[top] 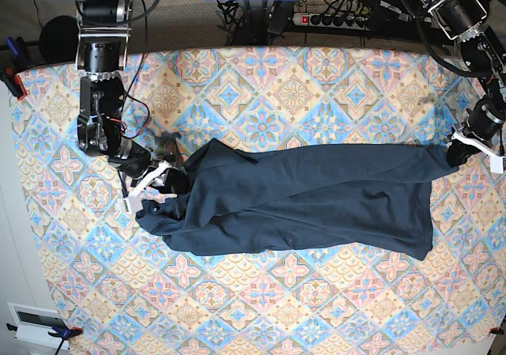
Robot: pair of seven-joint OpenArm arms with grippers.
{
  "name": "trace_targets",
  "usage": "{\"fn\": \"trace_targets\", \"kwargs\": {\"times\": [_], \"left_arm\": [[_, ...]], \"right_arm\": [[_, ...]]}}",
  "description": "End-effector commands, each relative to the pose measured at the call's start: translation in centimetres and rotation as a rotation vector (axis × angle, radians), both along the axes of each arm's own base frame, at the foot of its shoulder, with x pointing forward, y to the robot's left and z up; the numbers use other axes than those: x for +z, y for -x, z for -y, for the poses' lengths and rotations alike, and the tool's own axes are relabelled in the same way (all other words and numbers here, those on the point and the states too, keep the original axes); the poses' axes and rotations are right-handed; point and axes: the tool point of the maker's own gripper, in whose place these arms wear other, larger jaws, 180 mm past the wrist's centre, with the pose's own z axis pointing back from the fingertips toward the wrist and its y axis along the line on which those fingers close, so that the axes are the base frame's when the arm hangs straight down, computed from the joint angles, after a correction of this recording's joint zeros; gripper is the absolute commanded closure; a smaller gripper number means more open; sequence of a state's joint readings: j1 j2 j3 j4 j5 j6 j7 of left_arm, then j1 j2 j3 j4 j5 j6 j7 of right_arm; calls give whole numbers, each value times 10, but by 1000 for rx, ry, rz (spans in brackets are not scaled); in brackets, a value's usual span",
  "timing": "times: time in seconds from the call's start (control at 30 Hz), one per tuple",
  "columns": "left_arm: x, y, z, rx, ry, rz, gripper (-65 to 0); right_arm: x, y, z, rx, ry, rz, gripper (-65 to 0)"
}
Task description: Layout the t-shirt on the table in an organized manner, then fold the t-shirt properly
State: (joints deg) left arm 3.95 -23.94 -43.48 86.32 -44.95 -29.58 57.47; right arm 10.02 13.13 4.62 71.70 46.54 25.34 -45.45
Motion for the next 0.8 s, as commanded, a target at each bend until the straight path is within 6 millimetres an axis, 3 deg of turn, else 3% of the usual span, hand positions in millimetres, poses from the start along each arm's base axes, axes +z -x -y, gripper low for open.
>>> {"fn": "trace_targets", "kwargs": {"times": [0.0,0.17,0.3,0.37,0.43,0.5,0.53,0.63,0.77], "left_arm": [[20,-8,-6,1,-21,59,-2],[20,-8,-6,1,-21,59,-2],[20,-8,-7,3,-22,60,-2],[21,-8,-8,3,-23,60,-2],[21,-8,-8,3,-23,60,-2],[20,-8,-7,3,-22,60,-2],[20,-8,-7,3,-22,60,-2],[20,-8,-7,3,-22,60,-2],[21,-8,-8,2,-25,60,-2]], "right_arm": [[19,-12,0,-1,-15,61,-256],[13,-6,-29,62,-30,50,-254],[14,-6,-41,69,-55,50,-247],[15,-6,-43,70,-60,51,-201],[14,-6,-43,71,-59,48,-102],[20,-9,-37,53,-62,64,0],[21,-9,-32,44,-63,69,0],[51,-15,-21,48,-47,160,0],[96,-19,14,6,11,268,0]]}}
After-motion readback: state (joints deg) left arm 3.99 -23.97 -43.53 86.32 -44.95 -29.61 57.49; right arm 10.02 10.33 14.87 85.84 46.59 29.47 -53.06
